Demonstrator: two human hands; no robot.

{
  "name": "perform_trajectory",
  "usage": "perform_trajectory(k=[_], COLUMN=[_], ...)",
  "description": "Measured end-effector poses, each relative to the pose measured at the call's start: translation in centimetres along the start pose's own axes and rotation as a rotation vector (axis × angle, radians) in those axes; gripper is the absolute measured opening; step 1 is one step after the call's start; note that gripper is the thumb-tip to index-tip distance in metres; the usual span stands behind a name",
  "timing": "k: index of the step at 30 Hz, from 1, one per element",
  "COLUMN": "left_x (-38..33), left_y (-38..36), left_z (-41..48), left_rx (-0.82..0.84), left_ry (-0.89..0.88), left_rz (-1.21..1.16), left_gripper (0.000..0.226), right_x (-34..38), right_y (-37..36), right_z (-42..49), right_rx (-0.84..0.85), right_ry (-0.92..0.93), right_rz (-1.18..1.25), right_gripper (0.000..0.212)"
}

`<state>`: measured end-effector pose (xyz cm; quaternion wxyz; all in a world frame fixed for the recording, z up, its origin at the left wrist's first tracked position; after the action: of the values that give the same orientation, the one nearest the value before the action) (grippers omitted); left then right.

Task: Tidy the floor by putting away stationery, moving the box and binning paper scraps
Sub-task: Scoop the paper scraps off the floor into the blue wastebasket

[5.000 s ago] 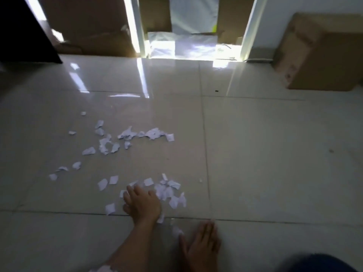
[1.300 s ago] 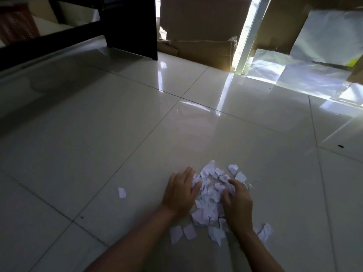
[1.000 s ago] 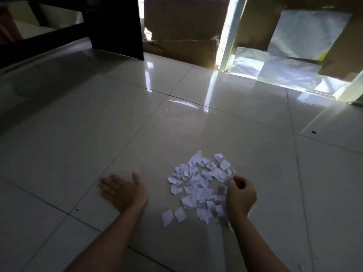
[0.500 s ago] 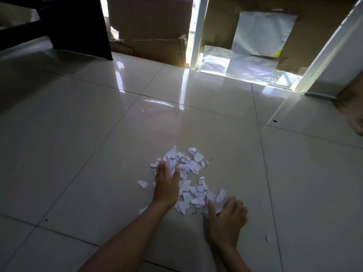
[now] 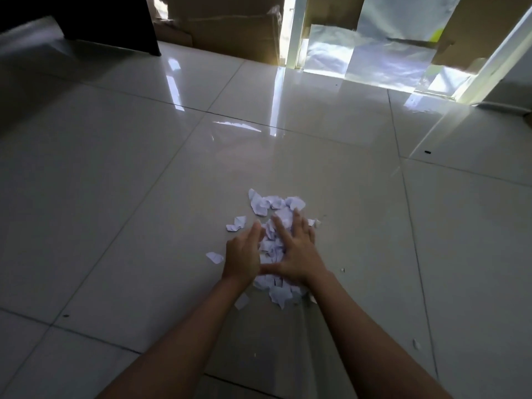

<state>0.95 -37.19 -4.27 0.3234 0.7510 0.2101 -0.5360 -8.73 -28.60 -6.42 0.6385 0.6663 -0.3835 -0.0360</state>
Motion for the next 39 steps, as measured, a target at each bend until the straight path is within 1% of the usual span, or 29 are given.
perform_trajectory(k=[1,2,4,5,7,9,11,12,14,17,20,23,25,29,32,34,39], left_x=[-0.3,-0.3,-0.3,-0.2,0.3,0.3,0.4,0.3,-0.3,-0.4,-1.2,-4.0,-6.5,-13.8,-19.9,-23.4,-31.2], left_y=[0.3,0.4,0.5,0.3,-0.4,-0.9,-1.4,-1.6,-2.4,-3.7,-4.7,-6.2,-7.7,-12.2,-17.4,-22.2,-35.3], left_z=[-0.1,-0.1,-0.4,-0.6,-0.8,-1.2,-1.6,-2.0,-2.8,-3.6,-4.1,-4.8,-5.6,-8.3,-12.2,-15.4,-25.6], left_rx=[-0.039,-0.078,-0.125,-0.123,-0.078,-0.057,-0.030,-0.005,0.057,0.114,0.105,0.102,0.114,0.216,0.313,0.384,0.580], left_ry=[-0.007,-0.022,-0.042,-0.041,-0.047,-0.062,-0.063,-0.055,-0.036,0.018,0.100,0.071,0.027,-0.061,-0.128,-0.155,-0.205], left_rz=[-0.001,0.010,0.022,0.031,0.035,0.009,-0.033,-0.064,-0.147,-0.282,-0.367,-0.435,-0.434,-0.425,-0.445,-0.416,-0.359], left_gripper=[0.023,0.024,0.030,0.031,0.031,0.033,0.030,0.029,0.033,0.032,0.039,0.039,0.036,0.037,0.037,0.035,0.035], right_x=[0.2,0.4,0.8,1.1,1.5,1.9,2.2,2.4,2.4,1.6,0.7,-0.3,-1.0,-3.7,-6.6,-9.5,-17.8], right_y=[-0.3,-0.6,-0.8,-0.8,-1.0,-1.3,-1.4,-1.3,-1.0,0.4,1.3,2.3,4.3,11.3,18.0,22.3,31.1], right_z=[0.1,0.1,-0.5,-0.9,-1.5,-1.9,-2.5,-2.9,-3.7,-4.7,-5.9,-7.0,-7.9,-11.9,-17.3,-21.8,-35.7], right_rx=[0.009,-0.017,-0.153,-0.224,-0.323,-0.341,-0.364,-0.387,-0.427,-0.546,-0.640,-0.707,-0.753,-0.925,-1.050,-1.124,-1.338], right_ry=[0.012,0.011,0.007,-0.004,-0.026,-0.062,-0.064,-0.056,-0.074,-0.196,-0.345,-0.428,-0.431,-0.403,-0.352,-0.336,-0.394], right_rz=[-0.033,-0.024,0.068,0.113,0.194,0.274,0.323,0.346,0.429,0.641,0.832,1.086,1.183,1.315,1.355,1.348,1.381], right_gripper=[0.104,0.090,0.064,0.057,0.045,0.034,0.028,0.024,0.015,0.014,0.012,0.013,0.015,0.016,0.015,0.015,0.014])
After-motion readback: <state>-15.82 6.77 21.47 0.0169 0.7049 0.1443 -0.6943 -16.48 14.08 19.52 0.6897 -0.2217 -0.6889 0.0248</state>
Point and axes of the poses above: each hand's wrist, its own z-axis towards the middle knuckle, its own y-axis out of the back of the hand, x = y × z, the point moved 6 cm from there along z, towards the middle knuckle, and after that the axes turned 4 degrees about x, right-handed, at the moved point
